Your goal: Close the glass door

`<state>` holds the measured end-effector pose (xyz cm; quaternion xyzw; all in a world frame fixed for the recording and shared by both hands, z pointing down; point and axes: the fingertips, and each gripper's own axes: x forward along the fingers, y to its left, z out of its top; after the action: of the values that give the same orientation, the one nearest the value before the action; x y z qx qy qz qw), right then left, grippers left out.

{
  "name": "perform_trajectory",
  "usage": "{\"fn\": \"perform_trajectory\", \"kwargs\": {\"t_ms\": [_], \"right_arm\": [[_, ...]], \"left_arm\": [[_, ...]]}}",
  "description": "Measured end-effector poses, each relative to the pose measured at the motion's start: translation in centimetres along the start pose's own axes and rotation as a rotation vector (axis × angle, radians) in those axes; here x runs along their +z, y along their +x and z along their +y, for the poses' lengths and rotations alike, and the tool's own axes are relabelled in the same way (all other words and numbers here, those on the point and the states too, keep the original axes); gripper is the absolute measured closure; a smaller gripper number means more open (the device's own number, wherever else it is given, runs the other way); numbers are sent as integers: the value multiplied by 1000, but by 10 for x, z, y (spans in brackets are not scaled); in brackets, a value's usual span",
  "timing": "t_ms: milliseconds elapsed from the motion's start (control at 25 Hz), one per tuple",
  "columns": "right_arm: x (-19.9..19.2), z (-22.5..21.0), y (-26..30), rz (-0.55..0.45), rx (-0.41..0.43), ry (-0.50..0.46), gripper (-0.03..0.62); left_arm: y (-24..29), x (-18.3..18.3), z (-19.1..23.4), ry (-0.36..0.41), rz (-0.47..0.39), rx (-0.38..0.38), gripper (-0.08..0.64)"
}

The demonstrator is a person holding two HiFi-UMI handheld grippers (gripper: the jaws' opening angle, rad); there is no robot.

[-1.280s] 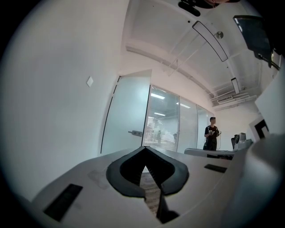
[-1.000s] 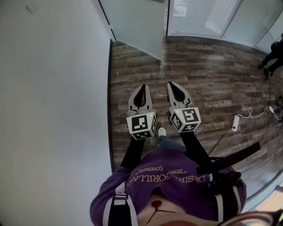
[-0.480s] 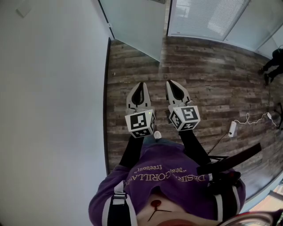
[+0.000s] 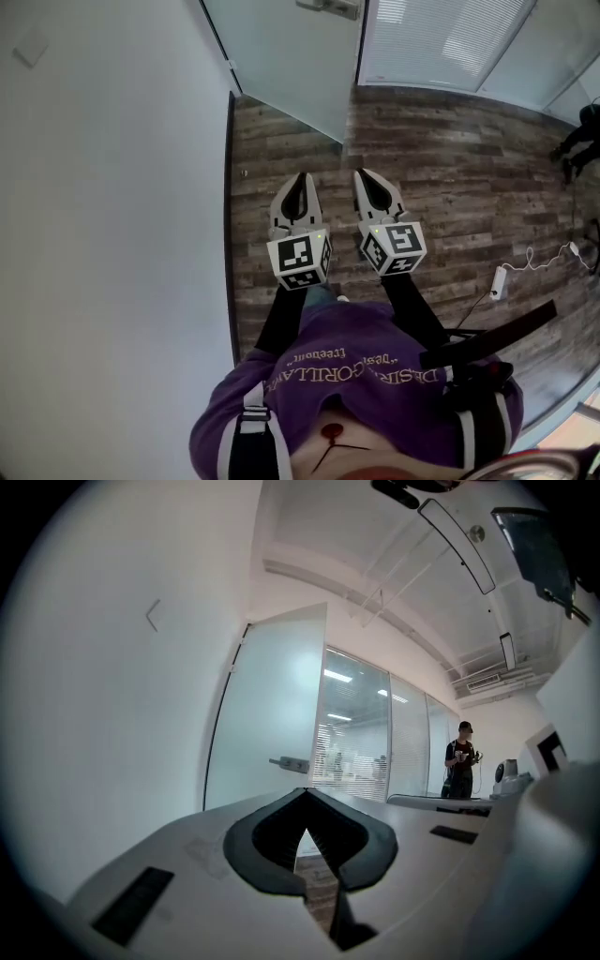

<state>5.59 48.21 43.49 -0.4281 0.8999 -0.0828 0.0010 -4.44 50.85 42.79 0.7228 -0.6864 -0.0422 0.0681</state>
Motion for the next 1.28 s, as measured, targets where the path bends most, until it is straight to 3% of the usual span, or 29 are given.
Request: {"fn": "perform_trajectory", "kwargs": {"t_ms": [440,880,1280], "right_arm": [[17,-24,127,-25,-49,10,601],[15,-51,191,-6,-116,8,601],[23,-107,270,6,-92,1,601]], "left_arm": [[115,19,61,12,4,-69,560],[186,10,85,-7,39,-142,558],[283,5,97,-6,52,-119,558]]}}
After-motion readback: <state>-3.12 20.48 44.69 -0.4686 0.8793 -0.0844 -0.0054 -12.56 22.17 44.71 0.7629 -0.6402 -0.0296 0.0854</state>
